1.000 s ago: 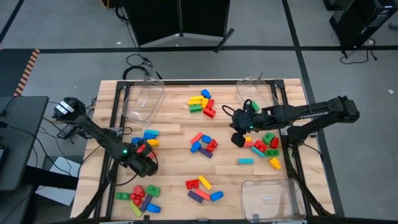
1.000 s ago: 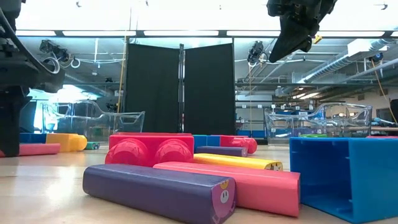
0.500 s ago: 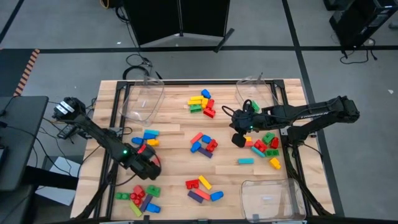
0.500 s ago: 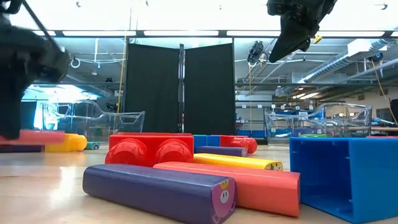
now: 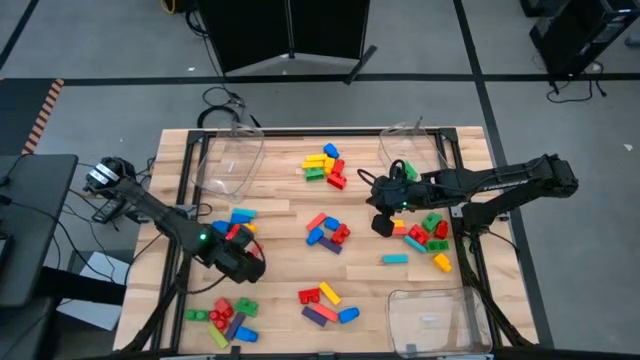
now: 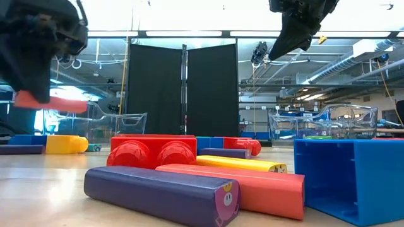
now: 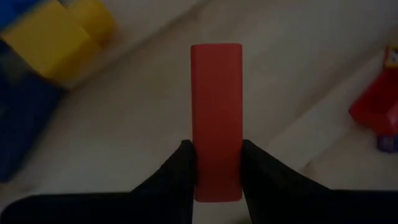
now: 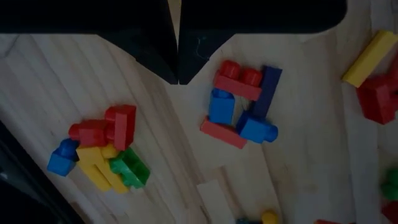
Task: Sort blocks by size
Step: Put the orange block into the top left transparent bin
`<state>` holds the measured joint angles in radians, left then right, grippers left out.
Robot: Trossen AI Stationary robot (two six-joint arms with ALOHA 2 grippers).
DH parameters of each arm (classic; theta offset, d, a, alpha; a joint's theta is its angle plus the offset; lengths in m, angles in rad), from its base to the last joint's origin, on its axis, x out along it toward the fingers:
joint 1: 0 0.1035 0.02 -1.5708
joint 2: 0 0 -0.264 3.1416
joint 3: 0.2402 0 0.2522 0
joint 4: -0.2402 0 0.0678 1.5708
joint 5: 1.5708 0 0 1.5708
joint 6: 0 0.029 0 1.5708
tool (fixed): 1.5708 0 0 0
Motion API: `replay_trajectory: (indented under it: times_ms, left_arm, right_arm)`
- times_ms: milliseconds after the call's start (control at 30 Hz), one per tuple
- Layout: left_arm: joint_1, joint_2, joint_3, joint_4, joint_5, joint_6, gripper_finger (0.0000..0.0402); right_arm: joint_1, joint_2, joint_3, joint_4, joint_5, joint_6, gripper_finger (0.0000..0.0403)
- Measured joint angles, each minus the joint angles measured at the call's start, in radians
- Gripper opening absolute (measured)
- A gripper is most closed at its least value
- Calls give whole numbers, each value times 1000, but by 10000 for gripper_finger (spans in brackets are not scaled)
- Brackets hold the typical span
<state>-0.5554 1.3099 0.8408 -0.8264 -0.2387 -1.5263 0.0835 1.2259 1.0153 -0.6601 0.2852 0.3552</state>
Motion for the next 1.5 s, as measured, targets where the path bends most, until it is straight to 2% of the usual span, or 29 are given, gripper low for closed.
replay_trajectory:
  times_ms: [133,333,567,700,867,1000,1167,1233,1367,1500]
  left_arm:
    - [79,-4,71,-113,0,72,114]
    - [249,-58,132,-147,-2,352,108]
    - [505,-176,158,-200,4,690,105]
    - [664,-244,158,-264,5,814,106]
    - [883,-272,158,-318,4,956,106]
    - [1052,-246,158,-306,5,1085,107]
    - [1248,-149,146,-254,7,1192,107]
    - [1314,-107,122,-209,47,1226,107]
    - [1398,-38,78,-121,123,1265,108]
    - [1429,3,51,-51,147,1287,115]
  right_arm:
    - [0,0,0,28,0,6,21]
    - [-1,0,0,98,0,42,21]
    - [-2,0,0,133,9,146,21]
    - [-2,0,0,153,10,201,20]
    - [-2,0,0,171,28,261,20]
    - [-2,0,0,174,39,299,20]
    - [-2,0,0,174,61,332,20]
    - [-2,0,0,174,70,334,20]
    - [-2,0,0,174,73,346,20]
    - [-2,0,0,173,73,368,20]
